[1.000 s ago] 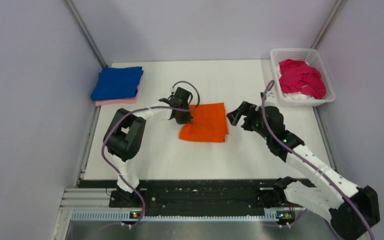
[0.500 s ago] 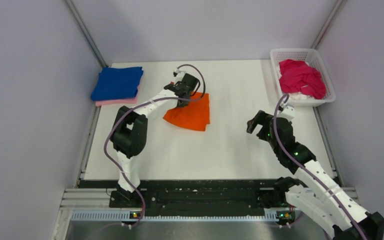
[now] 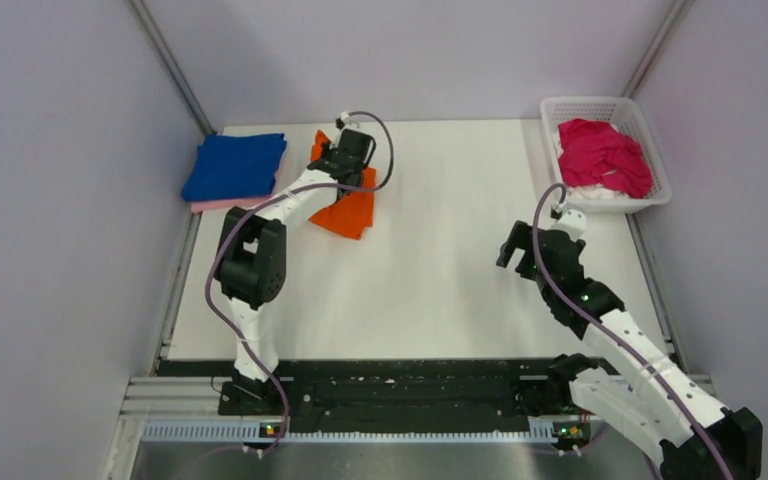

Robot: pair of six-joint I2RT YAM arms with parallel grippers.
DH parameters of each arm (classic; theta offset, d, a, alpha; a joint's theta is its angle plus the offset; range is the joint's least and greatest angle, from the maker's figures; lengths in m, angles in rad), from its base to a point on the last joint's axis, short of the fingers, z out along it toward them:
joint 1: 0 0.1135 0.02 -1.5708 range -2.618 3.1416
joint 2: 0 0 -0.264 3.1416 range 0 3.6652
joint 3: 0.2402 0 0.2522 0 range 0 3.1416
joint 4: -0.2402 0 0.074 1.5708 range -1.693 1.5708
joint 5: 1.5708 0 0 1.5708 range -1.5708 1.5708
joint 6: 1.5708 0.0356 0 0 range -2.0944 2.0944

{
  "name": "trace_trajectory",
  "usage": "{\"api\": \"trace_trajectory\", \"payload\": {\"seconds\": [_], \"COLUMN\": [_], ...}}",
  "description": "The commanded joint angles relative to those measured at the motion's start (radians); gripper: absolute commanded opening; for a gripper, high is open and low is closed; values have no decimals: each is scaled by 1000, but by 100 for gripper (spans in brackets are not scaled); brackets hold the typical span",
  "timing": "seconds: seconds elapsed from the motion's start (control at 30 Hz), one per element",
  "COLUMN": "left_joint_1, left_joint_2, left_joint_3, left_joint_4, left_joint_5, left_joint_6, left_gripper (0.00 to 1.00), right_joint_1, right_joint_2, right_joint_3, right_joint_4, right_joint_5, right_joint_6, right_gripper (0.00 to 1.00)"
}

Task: Fold and stack the t-shirts
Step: Put the neatly folded tshirt into the corner of the board with the left arm

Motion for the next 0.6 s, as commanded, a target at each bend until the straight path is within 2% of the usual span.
{"api": "trace_trajectory", "payload": {"seconds": [0.0,0.27,0.57], "left_joint_1": [64,173,269], "left_joint_2": [-16,11,64], "left_joint_3": [66,166,316], "left_joint_4": [179,175,164], "left_joint_5": [-80,-24,14], "left_joint_6": [178,298,459], "left_gripper": [0,0,0], "right_joint_1": [-25,-45,-64], "right_joint_2": [41,125,146], "right_joint_3": [59,72,70], "right_joint_4": [30,55,62], "right_joint_5": [32,36,51], "right_joint_6": [-40,-46,-54], "right_gripper": [99,99,99]}}
